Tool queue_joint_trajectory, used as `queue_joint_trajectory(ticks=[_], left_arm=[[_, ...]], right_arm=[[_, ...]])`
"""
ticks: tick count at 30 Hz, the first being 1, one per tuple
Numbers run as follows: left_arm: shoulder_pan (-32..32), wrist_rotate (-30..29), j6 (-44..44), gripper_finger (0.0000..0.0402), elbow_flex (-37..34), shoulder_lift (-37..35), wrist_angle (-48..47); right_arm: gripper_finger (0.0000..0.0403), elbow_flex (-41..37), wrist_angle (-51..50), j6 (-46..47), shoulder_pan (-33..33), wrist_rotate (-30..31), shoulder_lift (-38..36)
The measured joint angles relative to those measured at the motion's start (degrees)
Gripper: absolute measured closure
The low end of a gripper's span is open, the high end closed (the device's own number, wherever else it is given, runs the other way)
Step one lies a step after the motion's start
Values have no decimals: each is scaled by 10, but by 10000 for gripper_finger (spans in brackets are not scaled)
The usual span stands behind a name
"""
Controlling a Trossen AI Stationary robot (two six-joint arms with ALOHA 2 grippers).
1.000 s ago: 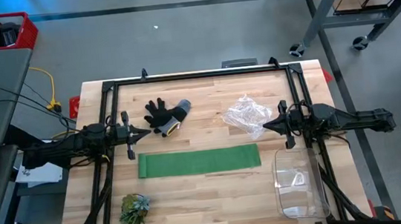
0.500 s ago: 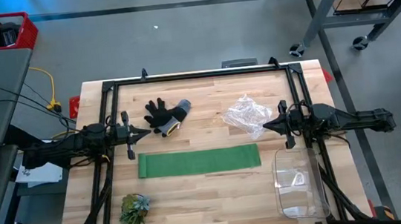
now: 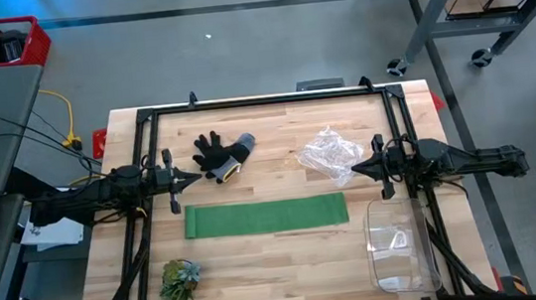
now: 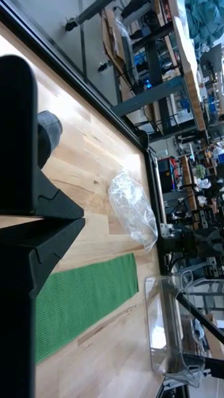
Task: Roll bandage
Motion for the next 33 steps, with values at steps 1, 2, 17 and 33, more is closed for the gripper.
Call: queue_joint_trajectory(ticks=[1,2,17,33], left_arm=[[0,0,0,401,0,0,0],[0,0,0,401,0,0,0],[0,0,0,401,0,0,0],[0,0,0,401,0,0,0]], right_arm=[[403,0,0,0,0,0,0],[403,0,0,0,0,0,0],[403,0,0,0,0,0,0],[403,183,210,340,0,53,119]])
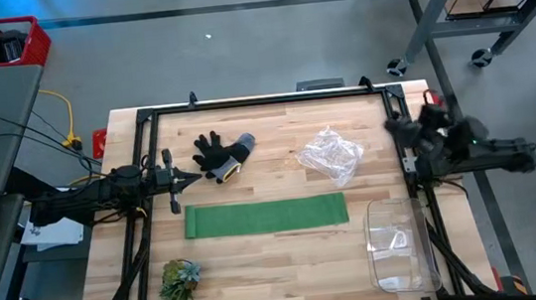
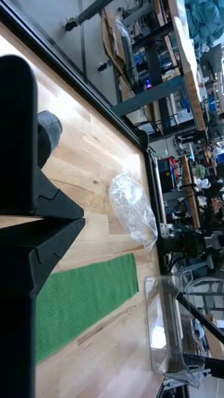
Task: Roll bandage
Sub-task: Roll the green bandage
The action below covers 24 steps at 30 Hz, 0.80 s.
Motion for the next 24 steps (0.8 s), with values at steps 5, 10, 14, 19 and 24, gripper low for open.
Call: queue_joint_trajectory(ticks=[5,10,14,19,24], left_arm=[[0,0,0,401,0,0,0],[0,0,0,401,0,0,0],[0,0,0,401,0,0,0],[0,0,-1,401,0,0,6],[0,10,-175,401,0,0,124]], right_arm=[[403,151,-140,-96,0,-158,213],[403,241,-239,-156,0,-156,378],[403,284,-233,-142,-16,-158,463],[403,339,-234,-23,-34,-155,536],[403,420,-196,10,-37,-145,590]])
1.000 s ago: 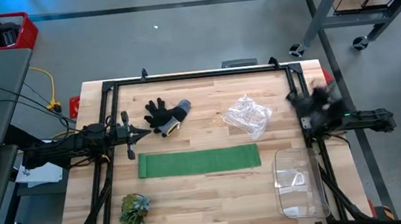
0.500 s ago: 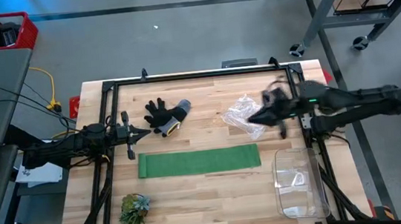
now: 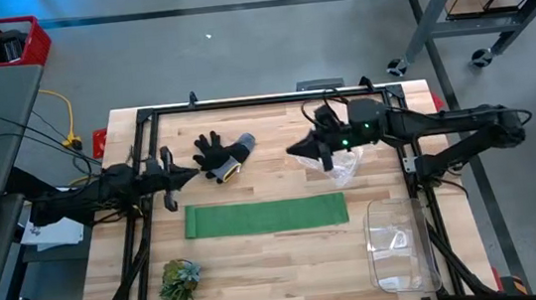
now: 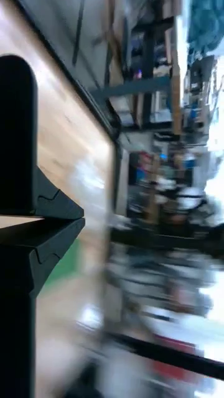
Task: Roll bandage
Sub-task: Roll the green bandage
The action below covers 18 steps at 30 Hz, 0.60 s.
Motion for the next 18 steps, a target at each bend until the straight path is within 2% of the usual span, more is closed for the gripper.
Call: queue_joint_trajectory(ticks=[3,5,7,9,10,11,12,14,18], left_arm=[[0,-2,-164,401,0,1,92],[0,-25,-255,401,0,1,156],[0,-73,-334,401,0,1,204],[3,-125,-403,401,3,5,209],[3,-120,-431,401,14,14,189],[3,-85,-452,401,35,32,156],[1,-44,-474,401,64,58,110],[-3,0,-502,401,131,122,-7],[-4,17,-426,401,313,265,-221]], right_arm=[[403,56,1,-31,0,2,27],[403,88,2,-53,-4,2,44],[403,113,-8,-69,-9,2,58],[403,135,-23,-75,-15,3,67],[403,144,-33,-77,-17,4,70],[403,153,-47,-81,-20,4,72],[403,160,-61,-86,-23,4,73],[403,168,-90,-103,-30,4,74],[403,171,-147,-112,-47,3,70]])
